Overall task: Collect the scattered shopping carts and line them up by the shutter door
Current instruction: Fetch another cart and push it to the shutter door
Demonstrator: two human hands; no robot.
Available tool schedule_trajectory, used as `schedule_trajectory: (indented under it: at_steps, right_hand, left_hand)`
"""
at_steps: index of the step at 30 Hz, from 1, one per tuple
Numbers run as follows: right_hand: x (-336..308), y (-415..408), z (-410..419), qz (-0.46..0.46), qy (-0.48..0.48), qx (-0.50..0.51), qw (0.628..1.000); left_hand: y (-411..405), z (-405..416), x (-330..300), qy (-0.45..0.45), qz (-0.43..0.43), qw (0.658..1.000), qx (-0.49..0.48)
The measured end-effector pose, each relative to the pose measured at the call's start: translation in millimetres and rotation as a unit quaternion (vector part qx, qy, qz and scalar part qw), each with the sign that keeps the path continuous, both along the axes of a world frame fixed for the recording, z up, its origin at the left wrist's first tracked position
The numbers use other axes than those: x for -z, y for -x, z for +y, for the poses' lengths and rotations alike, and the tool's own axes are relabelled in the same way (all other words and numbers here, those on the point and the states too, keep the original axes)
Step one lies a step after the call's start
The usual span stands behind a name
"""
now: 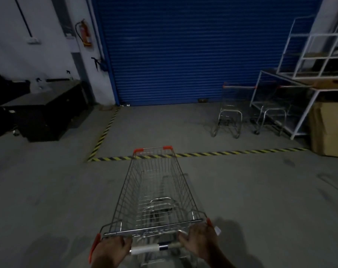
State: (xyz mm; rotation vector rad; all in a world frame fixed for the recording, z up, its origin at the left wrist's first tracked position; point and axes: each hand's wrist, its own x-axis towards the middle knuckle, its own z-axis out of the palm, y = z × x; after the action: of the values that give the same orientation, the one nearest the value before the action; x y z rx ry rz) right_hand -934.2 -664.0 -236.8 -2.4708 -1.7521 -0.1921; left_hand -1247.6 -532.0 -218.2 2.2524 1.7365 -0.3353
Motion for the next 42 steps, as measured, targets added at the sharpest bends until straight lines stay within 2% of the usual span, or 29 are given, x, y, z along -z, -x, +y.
schedule_trajectory:
  at_steps: [4,8,12,13,15,18,21,22,25,27,30,32,33,35,37,38,40,41,42]
  right_hand:
    - [8.8,-44.5,108.1,-0.011,-0.004,-0.01,1.0]
    - [3.0,-81.0,223.5,-0.004,0.01,-0.043,0.999]
    - [19.1,-125.9,350.1,-0.042,0.118,-0.087,0.988]
    - [24.2,-136.8,383.1,-0.054,0.096,-0.095,0.989]
    - [19.2,-158.2,440.1,-0.026,0.053,-0.043,0.997]
    - [5.1,-184.7,507.5,-0.002,-0.007,0.018,1.0]
    - [-6.9,-212.9,559.1,0.018,0.04,0.025,0.999]
    - [-5.4,-225.7,576.7,0.004,0.019,0.027,0.999]
    - [-13.6,-270.6,632.3,0.001,-0.02,0.004,1.0]
    - [-13.6,-309.4,673.4,-0.018,-0.032,0.001,0.999]
    - [-19.7,-371.7,742.7,0.013,0.047,0.037,0.998]
    - [-35.0,-410.7,787.3,0.028,0.132,0.049,0.99]
    - [-42.0,-427.8,804.7,0.037,0.157,0.039,0.986]
    - [-54.9,-465.6,840.8,0.052,0.194,-0.002,0.98]
    - [-54.6,-506.0,873.3,0.067,0.19,0.002,0.98]
    - [-54.7,-526.6,892.5,0.073,0.158,0.017,0.985]
    - [-51.3,-568.4,925.3,0.067,0.128,0.04,0.989]
    - [-56.4,-590.6,940.5,0.087,0.184,0.04,0.978]
    - [-53.5,-611.9,956.0,0.055,0.195,0.016,0.979]
  left_hand:
    - [-36.3,94.8,0.6,0.002,0.011,1.0,-0.024]
    - [-73.2,202.7,-1.4,-0.025,0.038,0.999,0.008]
    - [-108.8,331.1,-0.1,-0.028,0.052,0.998,0.017]
    - [-120.5,361.6,-2.8,-0.032,0.051,0.998,0.019]
    - [-147.3,415.1,-11.5,-0.043,0.039,0.998,0.031]
    - [-183.0,491.6,-18.2,-0.059,0.07,0.99,0.106]
    - [-220.0,560.0,-27.3,-0.094,0.107,0.967,0.211]
    - [-235.3,580.1,-30.6,-0.108,0.111,0.963,0.222]
    - [-287.5,643.9,-27.8,-0.058,0.095,0.976,0.186]
    - [-326.4,692.3,-13.0,-0.07,0.102,0.979,0.16]
    - [-388.0,767.4,1.1,-0.108,0.054,0.986,0.117]
    - [-433.9,816.6,2.8,-0.116,0.053,0.987,0.096]
    - [-455.7,839.7,8.0,-0.12,0.055,0.986,0.103]
    - [-496.1,881.2,20.3,-0.121,-0.006,0.992,0.036]
    - [-536.9,931.2,38.6,-0.078,-0.061,0.995,-0.001]
    - [-558.1,950.3,40.3,-0.076,-0.071,0.995,0.001]
    - [-601.8,980.4,39.8,0.005,-0.024,1.0,0.016]
    - [-626.5,995.9,32.8,-0.004,0.004,0.999,0.046]
    - [-654.2,1007.4,13.5,0.039,0.009,0.998,0.049]
